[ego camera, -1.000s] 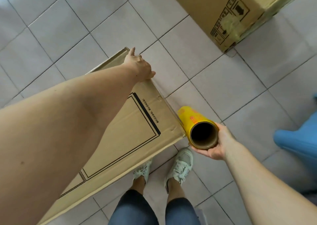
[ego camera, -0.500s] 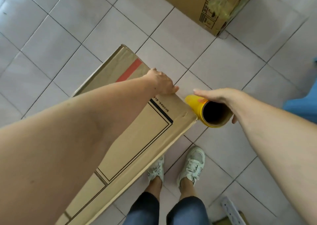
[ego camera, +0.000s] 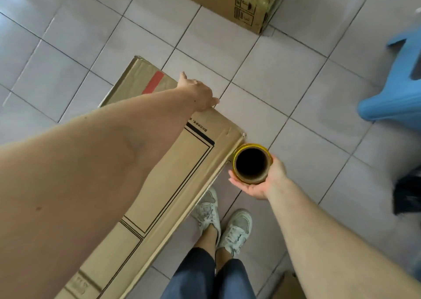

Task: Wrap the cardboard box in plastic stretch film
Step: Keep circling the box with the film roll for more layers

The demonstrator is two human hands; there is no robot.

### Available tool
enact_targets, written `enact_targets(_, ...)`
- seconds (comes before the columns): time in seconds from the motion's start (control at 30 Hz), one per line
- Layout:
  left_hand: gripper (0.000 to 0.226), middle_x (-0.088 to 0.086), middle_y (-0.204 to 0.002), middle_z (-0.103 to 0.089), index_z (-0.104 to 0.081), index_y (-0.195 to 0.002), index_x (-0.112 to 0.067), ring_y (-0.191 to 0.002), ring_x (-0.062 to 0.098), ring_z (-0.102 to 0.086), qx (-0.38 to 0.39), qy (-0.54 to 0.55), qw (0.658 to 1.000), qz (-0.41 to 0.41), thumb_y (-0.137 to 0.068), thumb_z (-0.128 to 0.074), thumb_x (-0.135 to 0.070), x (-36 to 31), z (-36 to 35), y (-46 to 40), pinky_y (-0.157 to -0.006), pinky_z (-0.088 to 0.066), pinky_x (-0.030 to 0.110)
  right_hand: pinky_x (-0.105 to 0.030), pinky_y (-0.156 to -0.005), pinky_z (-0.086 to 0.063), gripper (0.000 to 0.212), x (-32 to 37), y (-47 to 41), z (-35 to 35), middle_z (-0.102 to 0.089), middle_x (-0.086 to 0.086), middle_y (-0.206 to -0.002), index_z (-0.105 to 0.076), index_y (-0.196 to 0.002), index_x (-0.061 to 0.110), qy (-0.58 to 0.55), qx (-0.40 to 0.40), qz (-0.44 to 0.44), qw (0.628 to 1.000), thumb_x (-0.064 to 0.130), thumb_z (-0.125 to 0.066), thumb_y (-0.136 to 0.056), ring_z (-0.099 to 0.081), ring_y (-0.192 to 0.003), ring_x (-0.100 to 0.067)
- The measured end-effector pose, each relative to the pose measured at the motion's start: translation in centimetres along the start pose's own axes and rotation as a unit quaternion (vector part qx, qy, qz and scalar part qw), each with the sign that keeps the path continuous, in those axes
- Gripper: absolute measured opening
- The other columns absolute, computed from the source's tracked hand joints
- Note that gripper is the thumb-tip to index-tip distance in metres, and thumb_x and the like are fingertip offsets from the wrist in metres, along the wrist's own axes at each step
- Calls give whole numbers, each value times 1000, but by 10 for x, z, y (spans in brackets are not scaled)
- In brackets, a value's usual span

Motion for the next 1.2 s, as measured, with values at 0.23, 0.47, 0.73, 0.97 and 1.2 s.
enact_targets(0.23,75,4,-150,-48,-49,-145,-32,-143,29,-35,-45,89,987,-126,-95,-12,-74,-71,-15,23,-118,-10,58,-66,-96,-46,29,2,8,17,-58,-24,-119,-51,-114,5,128,-67,60,988,30,-49,-99,-60,-111,-49)
enact_targets(0.47,73,3,-142,-54,-53,-139,-33,-135,31,-38,-82,45,988,-120,-94,-12,-74,-78,-24,26,-111,-21,56,-65,-81,-53,46,21,21,-18,-58,-14,-121,-47,-117,15,371,-104,172,907,56,-41,-97,-61,-105,-45)
enact_targets(0.73,68,9,-149,-46,-49,-143,-28,-143,35,-27,-85,29,991,-102,-99,-14,-67,-82,-21,32,-114,-11,65,-63,-76,-57,48,-64,-24,26,-65,-22,-112,-58,-116,13,-39,26,47,998,50,-65,-86,-63,-96,-47)
enact_targets(0.97,41,7,-148,-41,-43,-143,-27,-141,33,-30,-181,39,969,-165,-106,-30,-41,-102,-40,51,-118,-4,63,-56,-82,-58,51,-150,-43,41,-67,-33,-111,-54,-127,-1,-239,145,-48,959,40,-46,-99,-69,-98,-50)
enact_targets(1.2,89,9,-166,11,1,-158,-33,-151,35,17,-240,-23,953,-182,-90,-50,-60,-97,-75,53,-116,12,62,-67,-100,-42,37,-97,-44,49,-56,-14,-132,-54,-133,16,101,-88,186,973,16,-35,-101,-57,-113,-36)
Point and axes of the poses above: each hand's wrist, its own y-axis away from the middle knuckle, its own z-axis out of the back of the hand, x = y × z, the point moved 2 cm from there along -y, towards the middle knuckle
